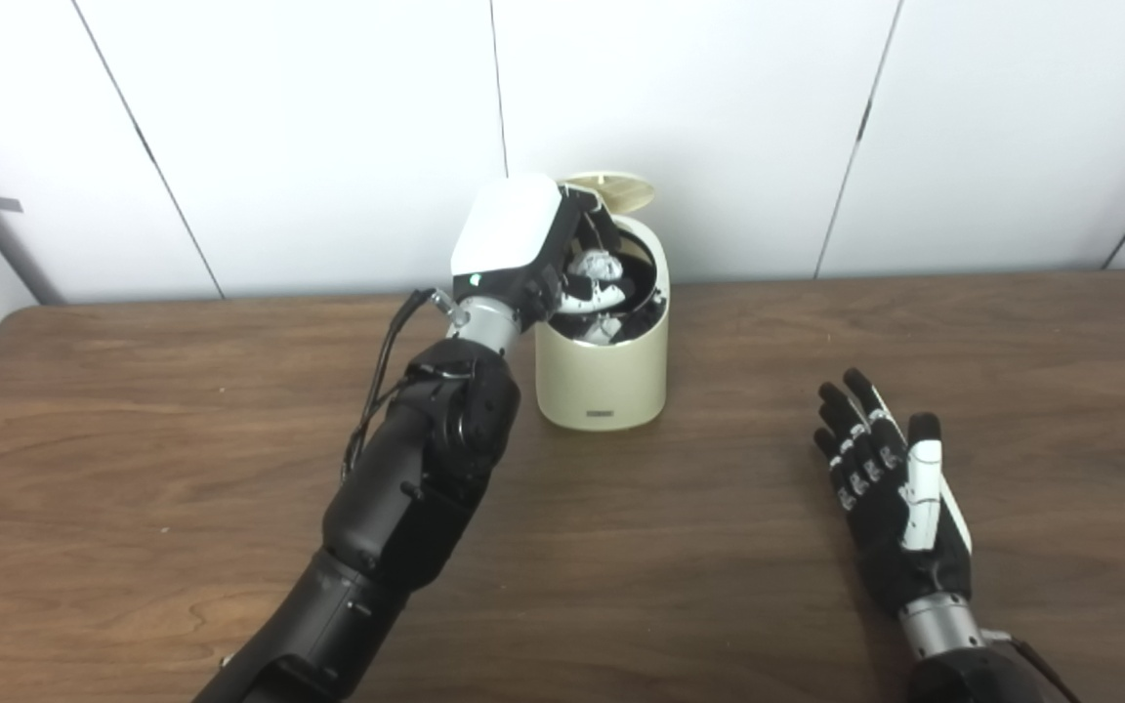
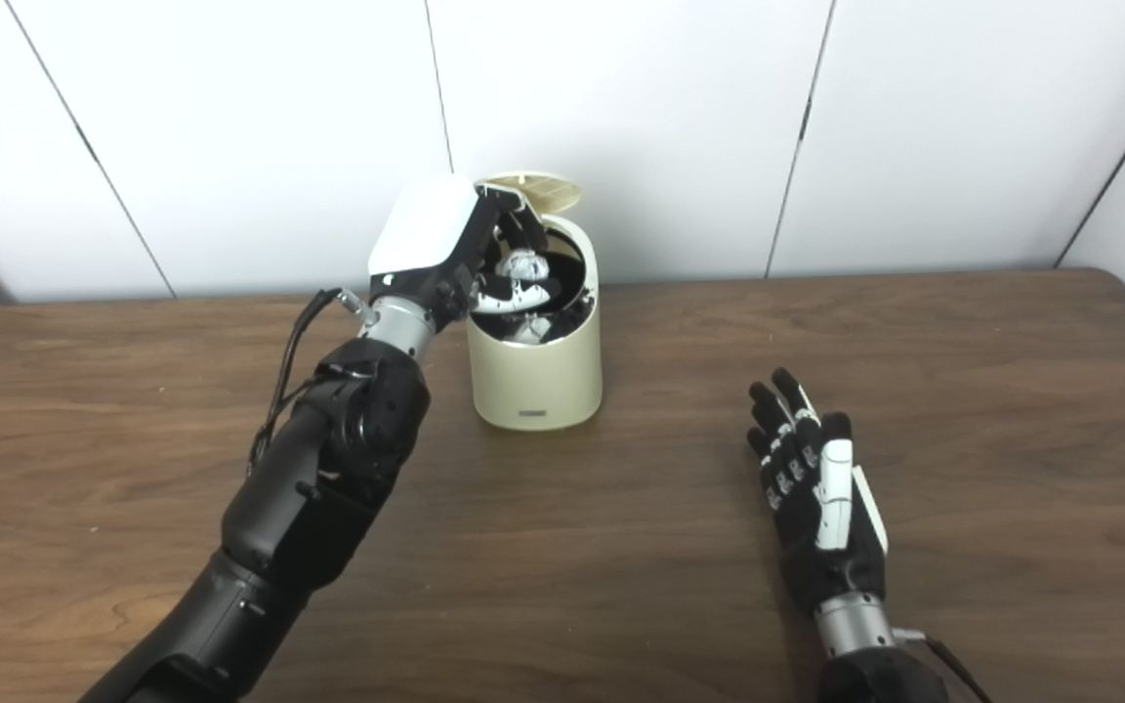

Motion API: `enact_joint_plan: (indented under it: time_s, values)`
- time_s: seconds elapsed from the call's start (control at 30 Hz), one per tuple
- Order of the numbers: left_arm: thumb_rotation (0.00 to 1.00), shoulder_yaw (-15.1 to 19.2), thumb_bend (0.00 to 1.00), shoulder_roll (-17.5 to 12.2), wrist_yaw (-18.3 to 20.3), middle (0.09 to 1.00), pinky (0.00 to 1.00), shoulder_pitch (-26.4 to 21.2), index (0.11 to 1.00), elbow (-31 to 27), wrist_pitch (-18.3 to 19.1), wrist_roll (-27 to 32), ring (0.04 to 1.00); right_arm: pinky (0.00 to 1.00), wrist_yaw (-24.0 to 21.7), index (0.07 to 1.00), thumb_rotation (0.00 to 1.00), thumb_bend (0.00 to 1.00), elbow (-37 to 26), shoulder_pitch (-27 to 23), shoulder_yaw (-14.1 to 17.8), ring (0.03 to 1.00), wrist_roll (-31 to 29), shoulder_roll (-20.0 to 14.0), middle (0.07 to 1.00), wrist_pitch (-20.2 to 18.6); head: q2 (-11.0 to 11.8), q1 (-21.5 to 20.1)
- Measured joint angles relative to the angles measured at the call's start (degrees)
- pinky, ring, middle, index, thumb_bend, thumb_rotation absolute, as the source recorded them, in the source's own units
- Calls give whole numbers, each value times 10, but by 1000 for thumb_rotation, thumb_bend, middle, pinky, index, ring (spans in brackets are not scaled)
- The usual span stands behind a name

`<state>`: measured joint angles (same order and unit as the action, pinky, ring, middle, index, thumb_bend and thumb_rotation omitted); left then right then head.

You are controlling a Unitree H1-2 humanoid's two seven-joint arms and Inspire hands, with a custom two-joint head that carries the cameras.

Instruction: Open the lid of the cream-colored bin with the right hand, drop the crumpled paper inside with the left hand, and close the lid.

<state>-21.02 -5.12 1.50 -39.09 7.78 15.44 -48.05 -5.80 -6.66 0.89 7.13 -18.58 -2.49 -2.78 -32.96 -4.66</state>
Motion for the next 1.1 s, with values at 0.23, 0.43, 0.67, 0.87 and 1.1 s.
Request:
enact_joint_plan:
  time_s: [0.23,0.43,0.67,0.87,1.1]
  values:
    - [22,-2,516,7,-2,534,371,0,508,-1,8,-17,481,950,1,914,1000,606,-3,0,-2,933,2,-1,888,-4,-2,3]
    - [2,-4,953,6,11,653,457,0,645,-11,19,-18,579,940,1,903,1000,609,-5,1,-2,924,3,-1,876,-8,-1,2]
    - [0,-5,995,5,28,725,585,0,688,-22,23,-18,681,943,1,907,1000,608,-9,1,-2,921,7,-1,868,-14,-3,3]
    - [0,-5,994,5,31,724,597,0,681,-22,22,-21,692,941,1,908,1000,618,-9,1,-1,917,7,-2,857,-13,-4,3]
    - [0,-5,968,5,34,729,607,0,664,-23,23,-24,704,936,1,908,1000,619,-9,1,-1,913,7,-4,854,-13,-6,4]
